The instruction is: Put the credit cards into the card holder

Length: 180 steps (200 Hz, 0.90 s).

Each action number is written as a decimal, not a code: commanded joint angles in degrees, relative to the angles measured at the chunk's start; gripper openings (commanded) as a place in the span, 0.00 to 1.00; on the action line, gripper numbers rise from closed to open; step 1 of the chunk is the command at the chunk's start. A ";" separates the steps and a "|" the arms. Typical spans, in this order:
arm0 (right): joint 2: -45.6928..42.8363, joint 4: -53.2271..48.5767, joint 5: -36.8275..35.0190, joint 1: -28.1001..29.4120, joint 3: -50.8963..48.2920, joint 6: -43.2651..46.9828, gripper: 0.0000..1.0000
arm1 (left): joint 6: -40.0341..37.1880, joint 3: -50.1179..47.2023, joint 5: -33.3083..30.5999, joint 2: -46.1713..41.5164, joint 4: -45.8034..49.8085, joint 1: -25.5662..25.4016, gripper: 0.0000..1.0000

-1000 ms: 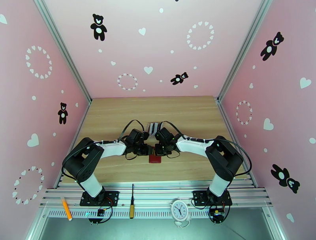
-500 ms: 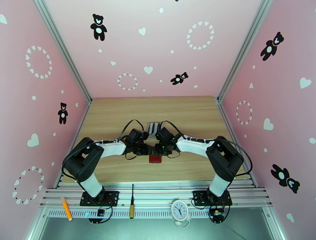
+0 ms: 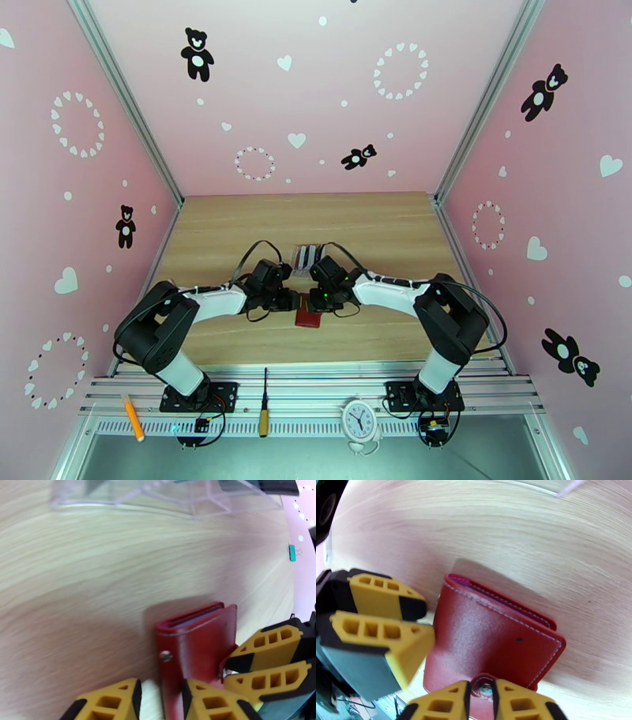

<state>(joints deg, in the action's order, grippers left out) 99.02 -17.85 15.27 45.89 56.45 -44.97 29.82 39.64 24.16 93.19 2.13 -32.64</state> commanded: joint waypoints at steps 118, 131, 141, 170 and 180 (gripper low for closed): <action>-1.73 7.26 4.64 1.21 -3.18 -3.16 0.13 | 0.41 -1.67 -1.76 -2.01 -0.99 1.79 0.36; -1.86 7.51 4.68 1.39 -3.27 -3.27 0.13 | 0.41 -1.72 -1.80 -2.03 -1.03 1.75 0.36; -1.83 7.73 4.71 1.59 -3.27 -3.28 0.13 | 0.41 -1.69 -1.69 -1.98 -1.08 1.79 0.36; -0.03 8.12 4.52 1.65 -3.32 -3.37 0.13 | 0.41 -1.61 -1.51 -1.57 -1.00 1.78 0.35; 0.72 8.25 4.43 1.66 -3.36 -3.37 0.13 | 0.33 -1.58 -1.47 -1.56 -0.99 1.75 0.34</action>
<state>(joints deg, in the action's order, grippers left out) 98.96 -10.52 19.35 47.18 53.84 -47.86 29.87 38.65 23.29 92.33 1.91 -31.27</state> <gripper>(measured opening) 0.127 0.345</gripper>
